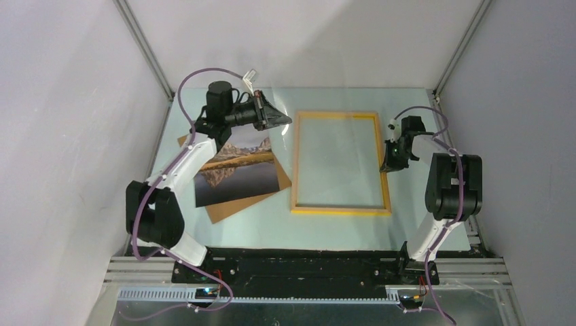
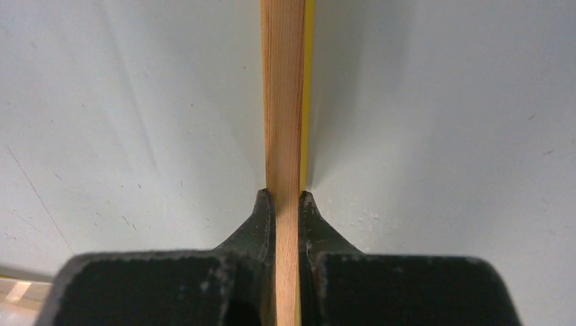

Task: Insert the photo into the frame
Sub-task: Move the photo frame to the center of the board.

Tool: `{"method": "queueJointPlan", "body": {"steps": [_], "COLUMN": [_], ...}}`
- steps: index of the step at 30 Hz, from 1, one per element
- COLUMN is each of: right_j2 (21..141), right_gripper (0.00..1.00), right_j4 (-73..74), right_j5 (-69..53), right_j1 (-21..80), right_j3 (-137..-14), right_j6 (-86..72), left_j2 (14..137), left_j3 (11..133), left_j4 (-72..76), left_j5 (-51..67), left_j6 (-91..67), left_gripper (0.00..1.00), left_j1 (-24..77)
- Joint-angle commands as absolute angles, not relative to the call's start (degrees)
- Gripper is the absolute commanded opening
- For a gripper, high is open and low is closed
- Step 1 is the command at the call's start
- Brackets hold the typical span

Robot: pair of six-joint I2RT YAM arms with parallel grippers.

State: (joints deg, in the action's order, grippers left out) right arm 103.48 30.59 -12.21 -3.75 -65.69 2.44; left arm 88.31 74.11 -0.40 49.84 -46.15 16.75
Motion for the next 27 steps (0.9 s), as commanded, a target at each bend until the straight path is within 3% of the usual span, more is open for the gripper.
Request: {"method": "queueJointPlan", "body": {"steps": [1, 27], "right_j2": [102.6, 93.1], "right_gripper": [0.0, 0.0], "right_j4": [34.0, 26.2], "right_j5": [-12.7, -12.1], "right_j1": [-2.7, -9.0], "right_j3": [-62.5, -56.0], "right_j6": [1.5, 5.3], "left_j2": [89.9, 91.2], "left_j3": [73.8, 72.4], "left_j4": [6.0, 7.1], "left_j5": [51.9, 46.3], "left_j6": [-47.9, -44.5], "left_gripper": [0.0, 0.0], "left_j1": [18.1, 23.6]}}
